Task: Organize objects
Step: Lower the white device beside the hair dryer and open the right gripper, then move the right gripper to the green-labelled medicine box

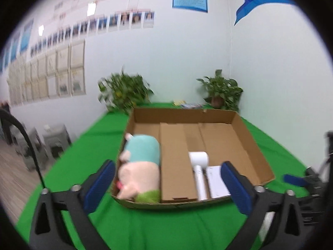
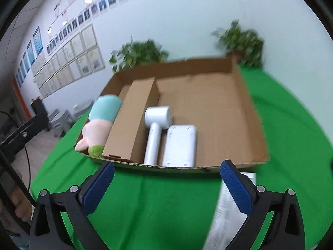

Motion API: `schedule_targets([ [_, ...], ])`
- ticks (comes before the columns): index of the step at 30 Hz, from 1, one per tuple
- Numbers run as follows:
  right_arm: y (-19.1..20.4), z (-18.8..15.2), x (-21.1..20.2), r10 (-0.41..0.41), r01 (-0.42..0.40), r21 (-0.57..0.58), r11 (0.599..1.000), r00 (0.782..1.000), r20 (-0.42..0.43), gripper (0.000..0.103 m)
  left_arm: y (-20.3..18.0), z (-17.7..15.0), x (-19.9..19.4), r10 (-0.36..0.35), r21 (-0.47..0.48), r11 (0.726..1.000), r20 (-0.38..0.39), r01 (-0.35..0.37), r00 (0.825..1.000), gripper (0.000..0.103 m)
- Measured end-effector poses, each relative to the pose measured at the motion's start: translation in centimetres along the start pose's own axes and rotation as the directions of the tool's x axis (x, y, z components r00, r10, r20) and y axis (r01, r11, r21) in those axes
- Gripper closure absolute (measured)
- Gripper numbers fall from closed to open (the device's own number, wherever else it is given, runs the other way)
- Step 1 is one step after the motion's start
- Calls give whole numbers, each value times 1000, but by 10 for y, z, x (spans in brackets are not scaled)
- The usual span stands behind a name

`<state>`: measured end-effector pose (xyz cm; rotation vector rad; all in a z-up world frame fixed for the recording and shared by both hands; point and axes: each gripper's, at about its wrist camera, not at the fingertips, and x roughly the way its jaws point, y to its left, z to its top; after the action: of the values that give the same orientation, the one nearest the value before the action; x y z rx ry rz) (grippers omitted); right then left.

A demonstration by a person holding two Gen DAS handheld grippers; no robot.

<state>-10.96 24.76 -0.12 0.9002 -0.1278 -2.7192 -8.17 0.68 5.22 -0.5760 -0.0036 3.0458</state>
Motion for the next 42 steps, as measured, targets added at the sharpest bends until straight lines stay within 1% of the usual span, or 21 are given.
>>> schedule_targets([
  [1, 1, -4, -11, -22, 22, 3, 1000, 1000, 16, 0, -3, -1, -2, 17, 19, 1000, 9, -17, 1000, 0],
  [3, 3, -2, -19, -47, 47, -1, 999, 998, 31, 0, -9, -2, -1, 7, 35, 999, 13, -7, 1000, 0],
  [5, 4, -6, -27, -79, 79, -20, 997, 996, 42, 0, -14, -3, 0, 18, 50, 999, 9, -18, 1000, 0],
  [7, 3, -8, -29, -87, 88, -28, 996, 996, 34, 0, -18, -3, 2, 22, 54, 998, 2, -22, 1000, 0],
  [9, 0, -10, -30, -90, 91, -27, 995, 995, 30, 0, -19, -6, 1, 19, 38, 999, -7, -19, 1000, 0],
  [11, -4, -11, -29, -80, 80, -12, 997, 996, 27, 0, -23, -10, 3, 18, 29, 999, -17, -17, 1000, 0],
  [13, -6, -10, -28, -58, 58, 3, 998, 998, 29, 0, -25, -11, 6, 43, 27, 999, -21, -43, 999, 0],
  [16, -4, -6, -22, -58, 59, -20, 998, 998, 36, 0, -25, -10, 14, 62, 14, 998, -27, -62, 998, 0],
  [21, -1, 1, -8, -34, 35, -34, 999, 999, 36, 0, -26, -10, 24, 117, 15, 993, -32, -116, 993, 0],
  [25, 2, 5, 7, -24, 26, -53, 998, 999, 25, 0, -25, -10, 34, 157, 12, 988, -59, -157, 986, 0],
  [31, 0, 9, 30, -1, 1, -37, 999, 1000, -2, 0, -22, -11, 46, 203, 13, 979, -88, -202, 975, 0],
  [37, 3, 8, 39, -25, 25, -34, 999, 1000, -15, 0, -22, -13, 60, 185, 2, 982, -121, -186, 975, 0],
  [42, 3, 9, 39, -46, 46, -27, 999, 999, -12, 0, -24, -14, 67, 166, 2, 986, -130, -167, 978, 0],
])
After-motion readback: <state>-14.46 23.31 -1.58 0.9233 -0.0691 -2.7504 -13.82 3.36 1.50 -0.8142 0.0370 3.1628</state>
